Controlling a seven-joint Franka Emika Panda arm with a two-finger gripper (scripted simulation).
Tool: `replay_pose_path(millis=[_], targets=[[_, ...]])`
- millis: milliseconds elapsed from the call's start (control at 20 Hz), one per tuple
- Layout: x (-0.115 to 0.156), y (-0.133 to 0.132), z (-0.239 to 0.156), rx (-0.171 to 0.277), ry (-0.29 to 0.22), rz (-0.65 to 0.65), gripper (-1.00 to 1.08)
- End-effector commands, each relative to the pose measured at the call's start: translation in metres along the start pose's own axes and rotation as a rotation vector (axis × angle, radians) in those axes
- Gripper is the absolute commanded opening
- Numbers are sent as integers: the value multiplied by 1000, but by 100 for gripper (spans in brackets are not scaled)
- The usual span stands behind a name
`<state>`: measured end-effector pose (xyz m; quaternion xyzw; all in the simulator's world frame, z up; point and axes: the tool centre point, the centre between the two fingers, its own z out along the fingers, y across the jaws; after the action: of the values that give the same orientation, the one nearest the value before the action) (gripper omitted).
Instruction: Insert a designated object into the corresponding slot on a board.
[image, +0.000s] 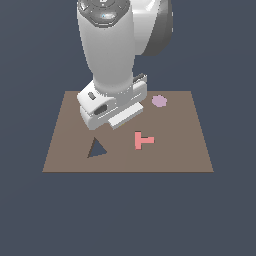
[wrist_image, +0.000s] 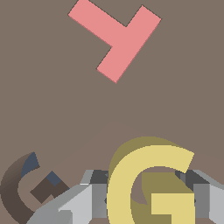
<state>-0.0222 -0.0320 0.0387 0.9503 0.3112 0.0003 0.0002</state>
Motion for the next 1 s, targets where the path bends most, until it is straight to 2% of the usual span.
replay_pose_path(millis=[0,450,950], targets=[[2,-14,-1,0,0,-134,-100],[-4,-54,-1,0,0,-498,-100],[-15,-75,-2,1,-1,-717,-100]])
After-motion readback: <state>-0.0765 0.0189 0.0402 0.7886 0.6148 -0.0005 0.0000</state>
